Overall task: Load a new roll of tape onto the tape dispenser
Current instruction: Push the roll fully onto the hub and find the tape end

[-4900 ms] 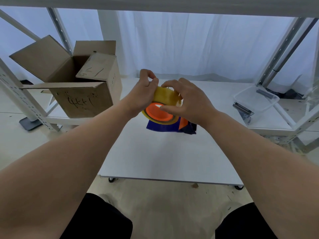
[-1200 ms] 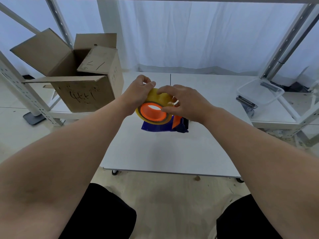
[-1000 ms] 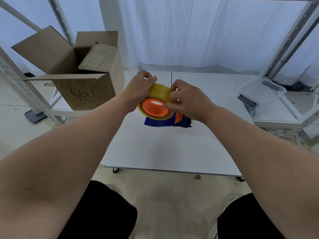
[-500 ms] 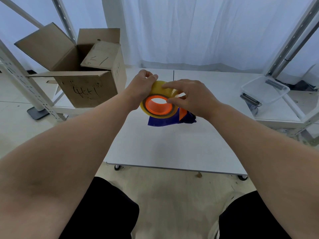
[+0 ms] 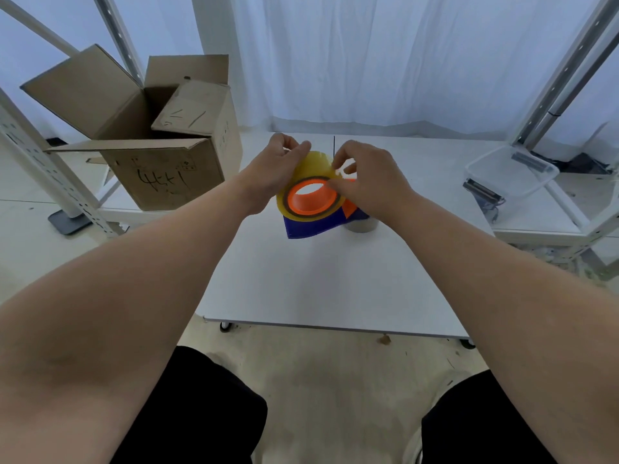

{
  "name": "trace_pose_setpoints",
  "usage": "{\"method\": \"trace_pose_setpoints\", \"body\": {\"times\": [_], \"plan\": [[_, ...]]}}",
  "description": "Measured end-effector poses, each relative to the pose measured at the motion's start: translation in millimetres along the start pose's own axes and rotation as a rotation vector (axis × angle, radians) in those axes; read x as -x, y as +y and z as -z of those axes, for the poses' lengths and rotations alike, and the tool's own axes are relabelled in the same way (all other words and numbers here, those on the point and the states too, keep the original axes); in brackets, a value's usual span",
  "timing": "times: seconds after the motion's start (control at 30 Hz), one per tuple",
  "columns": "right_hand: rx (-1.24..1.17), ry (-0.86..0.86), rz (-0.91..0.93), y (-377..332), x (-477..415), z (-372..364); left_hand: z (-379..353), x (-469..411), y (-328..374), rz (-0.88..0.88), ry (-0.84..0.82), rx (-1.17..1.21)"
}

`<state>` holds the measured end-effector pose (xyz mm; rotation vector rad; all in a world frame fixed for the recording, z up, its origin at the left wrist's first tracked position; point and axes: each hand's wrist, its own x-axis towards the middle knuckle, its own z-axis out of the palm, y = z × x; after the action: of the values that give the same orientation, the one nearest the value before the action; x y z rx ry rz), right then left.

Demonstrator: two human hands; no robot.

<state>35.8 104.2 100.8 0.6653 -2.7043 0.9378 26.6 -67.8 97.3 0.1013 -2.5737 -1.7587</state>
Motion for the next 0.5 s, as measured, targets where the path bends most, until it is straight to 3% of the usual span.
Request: {"method": "trace_pose_setpoints", "body": {"times": [0.17,0.5], "plan": [[-0.136,0.053,-0.136,0.6,-4.6,5.9,-3.0,2.6,4.4,-0.043,-0.079,0.005],[-0.212,0.003,-0.170,4.7,-5.5,6.7,-5.2,4.3,0.6,-0.110,-0.088,-0.063]]}}
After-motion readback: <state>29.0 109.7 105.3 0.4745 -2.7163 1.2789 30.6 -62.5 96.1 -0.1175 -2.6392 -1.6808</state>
